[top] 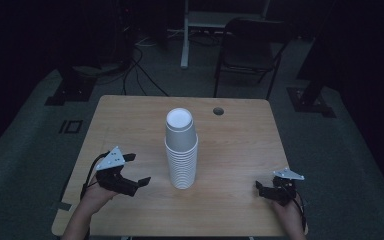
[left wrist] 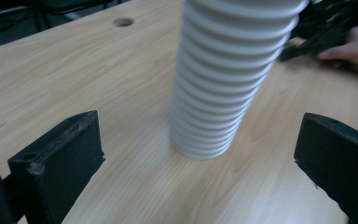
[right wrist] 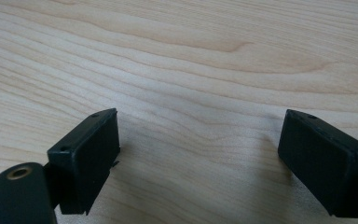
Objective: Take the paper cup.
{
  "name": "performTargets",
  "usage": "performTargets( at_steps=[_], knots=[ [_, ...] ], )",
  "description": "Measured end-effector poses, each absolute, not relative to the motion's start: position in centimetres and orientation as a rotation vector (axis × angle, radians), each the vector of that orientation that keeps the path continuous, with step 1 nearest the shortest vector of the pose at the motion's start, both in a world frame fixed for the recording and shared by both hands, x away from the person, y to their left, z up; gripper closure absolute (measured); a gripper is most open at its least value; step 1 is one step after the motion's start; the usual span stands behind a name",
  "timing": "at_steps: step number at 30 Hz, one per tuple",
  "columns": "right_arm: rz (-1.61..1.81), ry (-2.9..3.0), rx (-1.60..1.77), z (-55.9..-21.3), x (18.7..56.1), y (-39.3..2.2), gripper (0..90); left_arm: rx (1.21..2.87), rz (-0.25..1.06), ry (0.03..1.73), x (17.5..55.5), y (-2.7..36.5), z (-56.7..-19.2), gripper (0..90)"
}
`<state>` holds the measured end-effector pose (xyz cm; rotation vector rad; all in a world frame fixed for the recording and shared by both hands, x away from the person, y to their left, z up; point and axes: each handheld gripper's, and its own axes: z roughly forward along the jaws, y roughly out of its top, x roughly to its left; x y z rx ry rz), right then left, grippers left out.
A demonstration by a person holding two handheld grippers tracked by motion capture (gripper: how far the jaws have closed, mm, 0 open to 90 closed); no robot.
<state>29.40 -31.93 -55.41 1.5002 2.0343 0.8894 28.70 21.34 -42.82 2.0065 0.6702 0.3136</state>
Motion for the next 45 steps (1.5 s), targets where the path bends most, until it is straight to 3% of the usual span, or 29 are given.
performTargets(
  at_steps=[17, 45],
  knots=[
    [0.889, 2.034, 1.501, -55.4, 29.4, -31.9, 11.9, 1.991, 0.298, 0.488, 29.8, 16.8, -40.1, 1.3],
    [0.890, 2.037, 1.498, -55.4, 29.4, -32.0, 12.0, 1.900, 0.341, 0.419, 31.9, 13.6, -37.9, 1.2]
  ],
)
